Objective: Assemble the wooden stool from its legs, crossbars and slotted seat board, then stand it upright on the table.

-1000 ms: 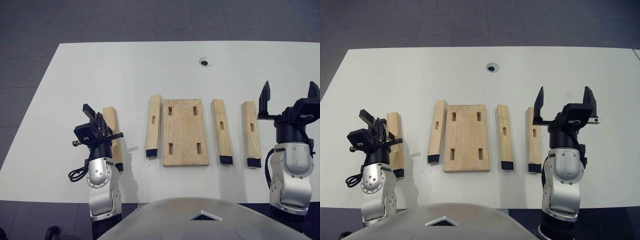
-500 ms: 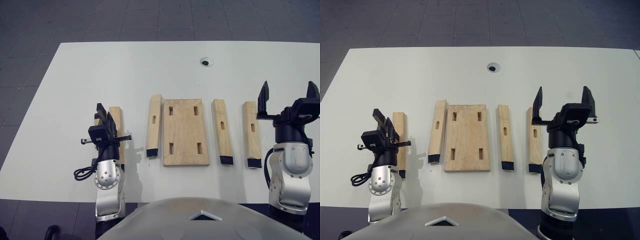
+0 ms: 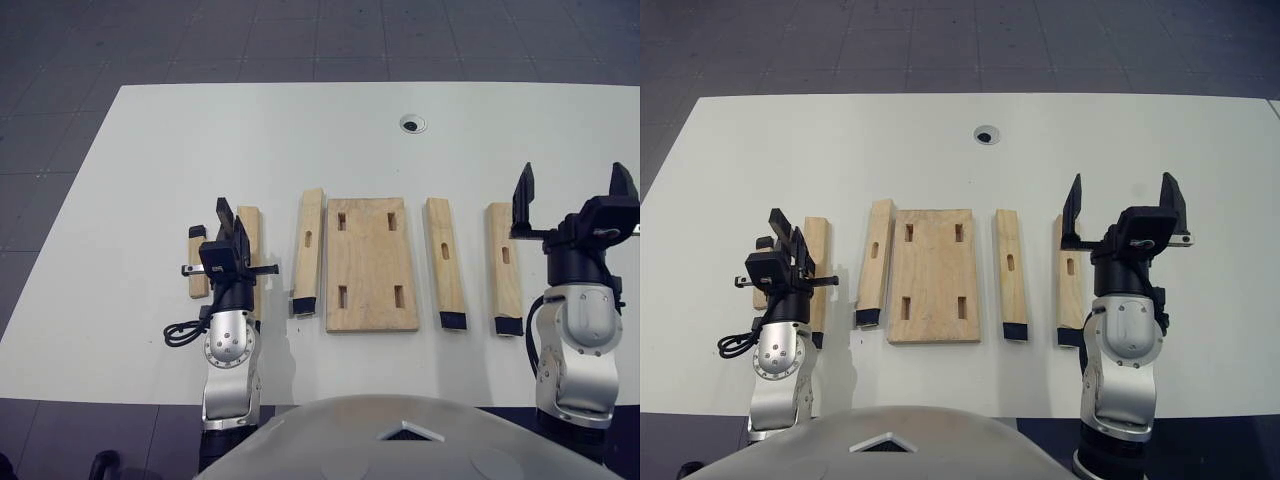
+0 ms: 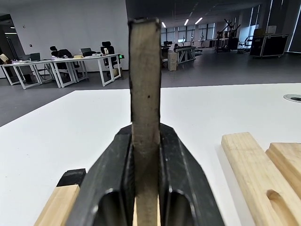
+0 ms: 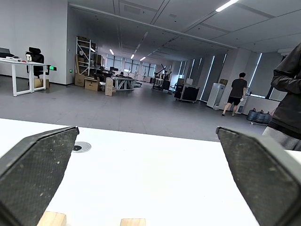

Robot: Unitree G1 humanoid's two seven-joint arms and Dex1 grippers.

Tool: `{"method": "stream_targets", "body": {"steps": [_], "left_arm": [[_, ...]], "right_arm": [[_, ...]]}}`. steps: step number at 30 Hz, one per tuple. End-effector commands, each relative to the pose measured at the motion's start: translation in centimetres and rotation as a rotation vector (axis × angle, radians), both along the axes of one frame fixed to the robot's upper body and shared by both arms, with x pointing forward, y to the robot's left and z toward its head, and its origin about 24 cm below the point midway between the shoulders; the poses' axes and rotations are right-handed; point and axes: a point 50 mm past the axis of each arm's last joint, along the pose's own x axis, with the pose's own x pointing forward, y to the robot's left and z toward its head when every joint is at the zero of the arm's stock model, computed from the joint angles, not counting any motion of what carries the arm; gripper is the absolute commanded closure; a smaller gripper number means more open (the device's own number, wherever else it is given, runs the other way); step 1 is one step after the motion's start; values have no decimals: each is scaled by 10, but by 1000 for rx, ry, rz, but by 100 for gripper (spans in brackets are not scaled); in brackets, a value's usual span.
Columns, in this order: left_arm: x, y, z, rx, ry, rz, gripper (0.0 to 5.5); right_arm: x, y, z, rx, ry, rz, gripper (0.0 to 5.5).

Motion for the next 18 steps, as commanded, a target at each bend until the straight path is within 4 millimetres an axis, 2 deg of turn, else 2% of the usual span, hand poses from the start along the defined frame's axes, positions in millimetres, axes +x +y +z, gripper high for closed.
{"method": "stream_targets", "body": {"steps": [1,14,18], "left_arm": [[2,-4,-10,-5,66,-7,508],[2,-2,-9,-7,80,24,508],[1,-2,-9,-21,87,10,435]], "right_arm": [[1,-1,0,5,-4,-3,10],[1,-1,-2,3,-5,-3,10],[1,-1,-3,3,-5,-1,10]]}}
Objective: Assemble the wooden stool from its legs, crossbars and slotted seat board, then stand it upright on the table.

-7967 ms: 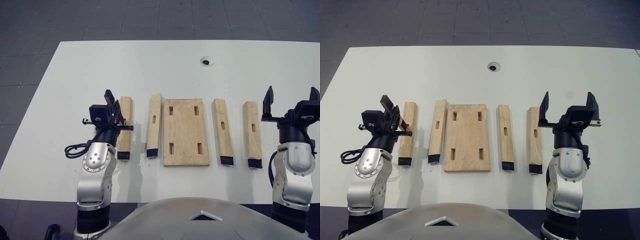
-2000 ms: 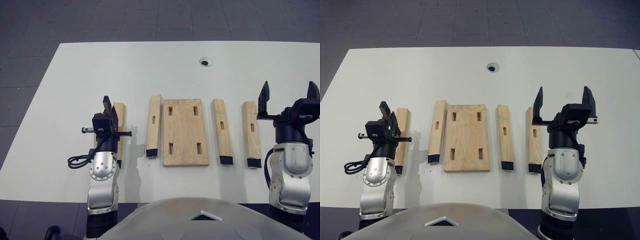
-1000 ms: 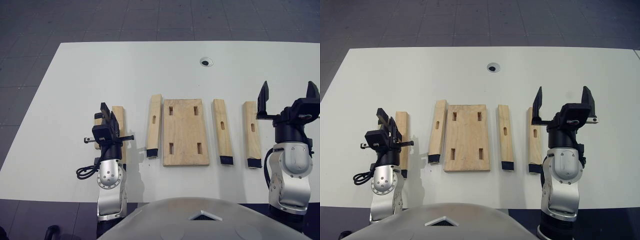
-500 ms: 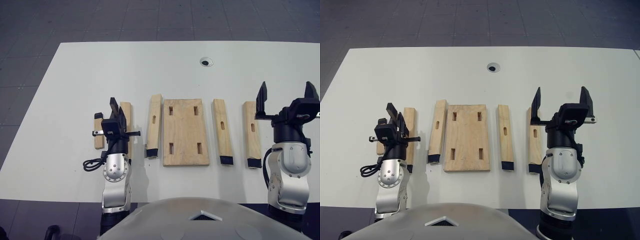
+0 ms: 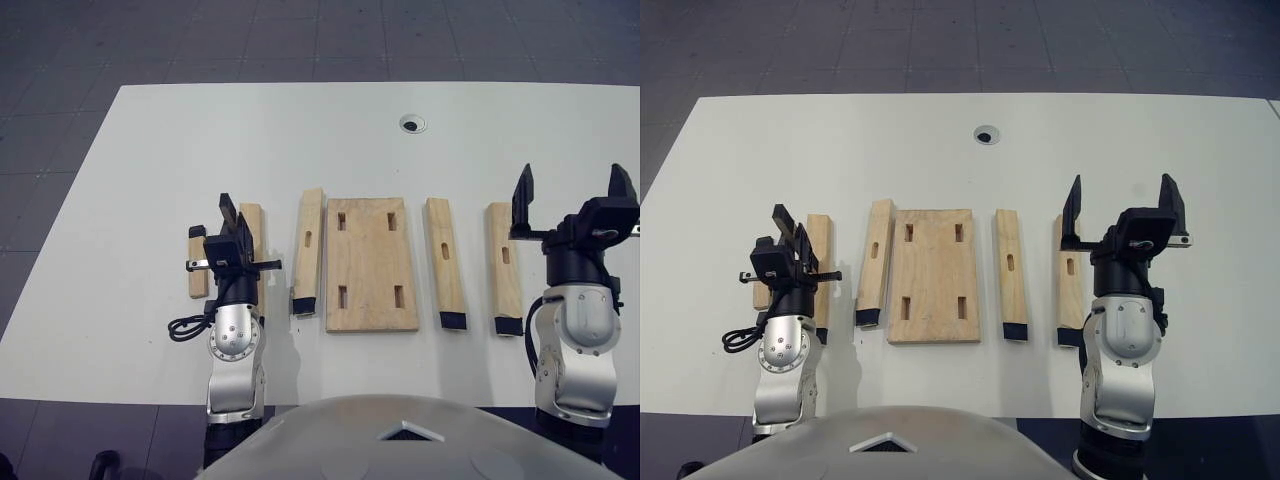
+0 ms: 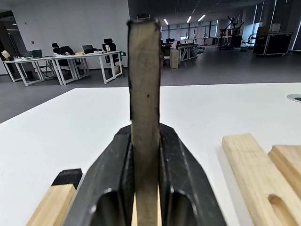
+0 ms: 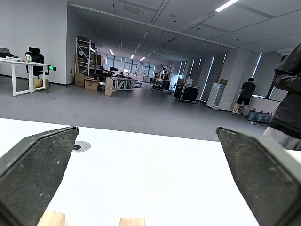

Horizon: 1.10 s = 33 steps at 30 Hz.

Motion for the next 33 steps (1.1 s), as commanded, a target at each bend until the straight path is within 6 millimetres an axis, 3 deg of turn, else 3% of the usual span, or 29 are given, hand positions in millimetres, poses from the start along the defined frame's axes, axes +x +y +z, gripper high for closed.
{"method": "stream_targets", "body": {"steps": [1,14,18,33], "left_arm": [[-1,0,-3,-14,28,-14,426],[1,10,1,23,35,42,213],[6,14,16,6,1,42,213],[27,25,104,-54,-197,-119,213]], "right_arm": [[0,0,-1,4,-2,-1,10],[-1,0,-1,3,-3,-3,10],[-1,-1,-1,3,-2,-5,10],[1,1,-3,5,1,-6,10]]}}
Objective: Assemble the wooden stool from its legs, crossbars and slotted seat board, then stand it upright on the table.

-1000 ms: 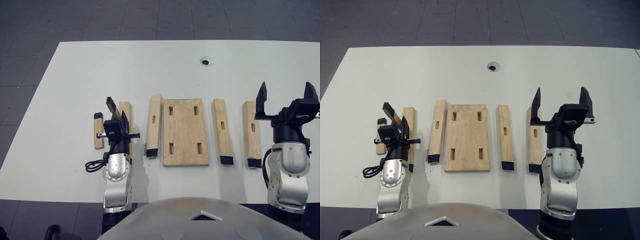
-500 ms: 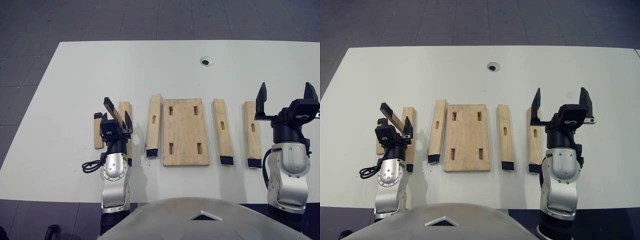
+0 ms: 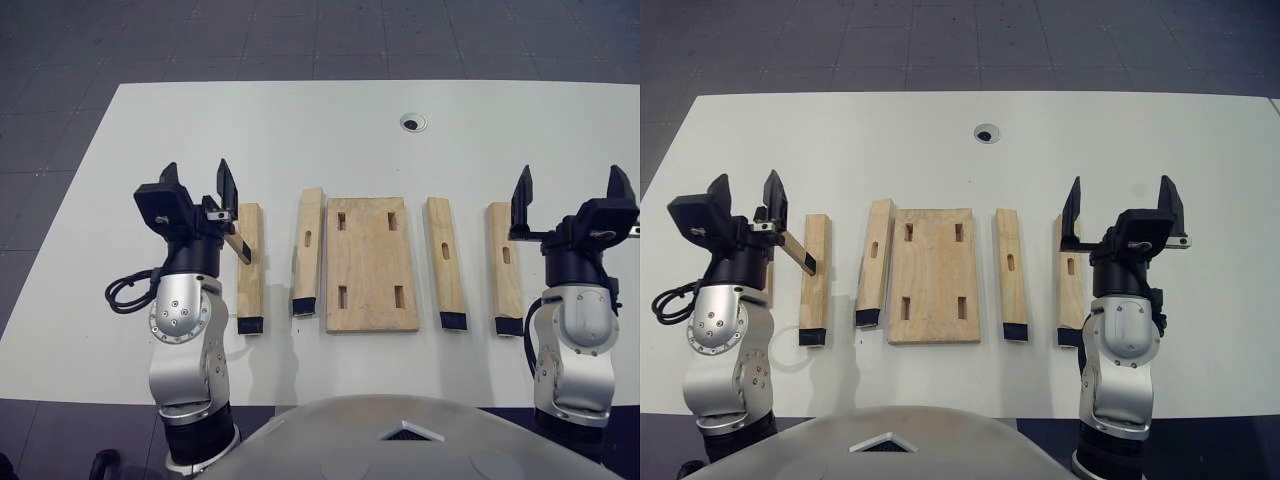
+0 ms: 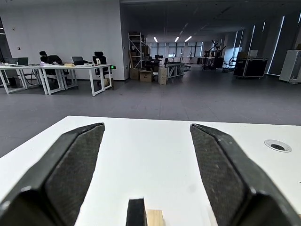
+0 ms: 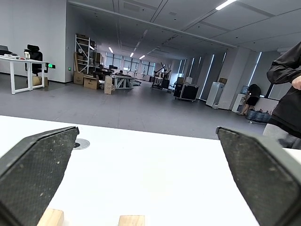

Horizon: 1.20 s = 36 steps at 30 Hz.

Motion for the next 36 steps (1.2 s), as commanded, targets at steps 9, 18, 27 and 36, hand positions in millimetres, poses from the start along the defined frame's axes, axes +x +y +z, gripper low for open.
{"method": "stream_targets", "body": {"steps": [9,18,27,36], "left_arm": [[48,15,41,-14,34,-178,213],[64,15,28,-172,212,-223,213],[61,25,115,-129,-159,-191,213],[25,4,-27,-233,446,-237,213]], "right_arm": [[1,1,-2,14,-3,-3,10],[2,3,-1,16,-7,3,10],[3,3,-2,16,-5,6,10],[2,5,1,19,-12,12,10]]}}
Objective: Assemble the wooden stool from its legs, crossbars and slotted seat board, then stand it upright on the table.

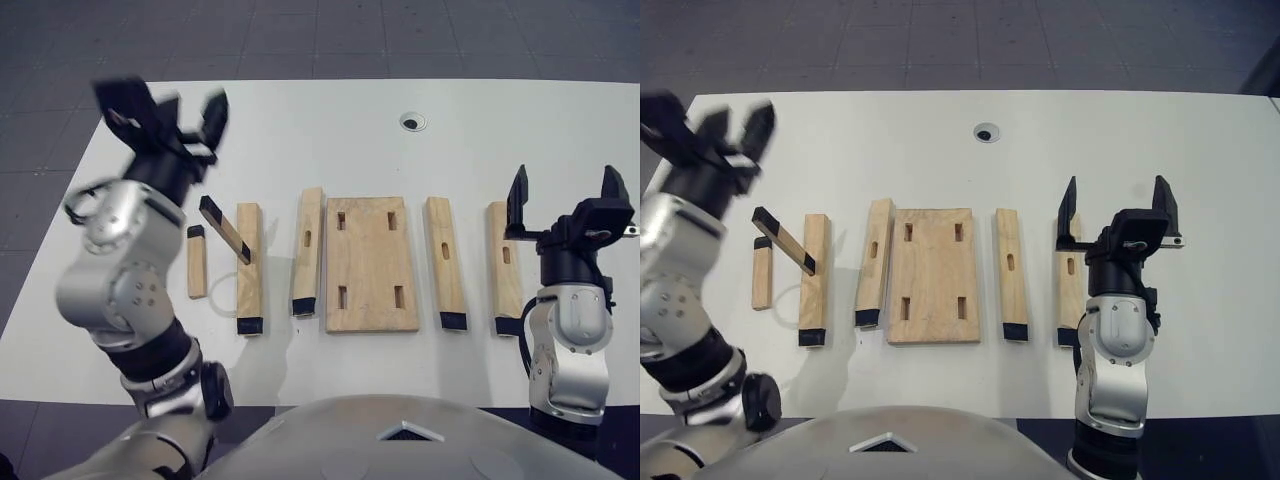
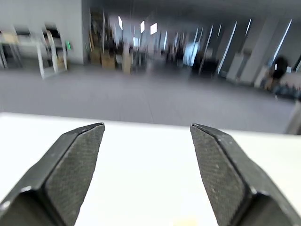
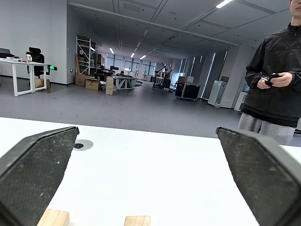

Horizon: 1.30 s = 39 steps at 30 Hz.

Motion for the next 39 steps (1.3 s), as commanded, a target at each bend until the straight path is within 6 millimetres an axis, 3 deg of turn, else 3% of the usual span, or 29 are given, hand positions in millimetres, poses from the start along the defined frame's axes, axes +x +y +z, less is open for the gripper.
{"method": "stream_targets", "body": {"steps": [1,4,9,11,13,15,19,22,27,31,34,39], "left_arm": [[-25,-10,-52,-30,235,-46,213],[-34,-13,-67,-47,291,-48,213],[-27,-9,-56,-55,195,-14,213],[-18,-9,-30,-81,35,-13,213],[-10,-8,18,-92,-227,-29,213],[-11,-6,52,-67,-398,-39,213],[-26,-5,70,0,-488,-24,213],[-49,-15,59,57,-429,-72,213],[-97,-22,9,160,-155,-89,213],[-124,-24,-5,199,-95,-107,213],[-143,-28,-25,222,84,-131,213],[-161,-31,-53,211,368,-128,134]], "right_arm": [[0,2,2,1,-4,5,10],[0,2,3,2,-9,4,10],[0,2,3,3,-9,1,10],[0,2,2,3,-8,0,10],[-1,1,2,3,-7,-3,10],[-1,0,1,4,-6,-5,10],[-1,1,1,5,-6,-3,10],[-1,2,1,5,-7,0,10],[-1,1,2,4,-9,-4,10],[-1,-1,0,4,-5,-6,10],[-2,-1,0,4,-6,-12,10],[-2,0,1,4,-8,-8,10]]}}
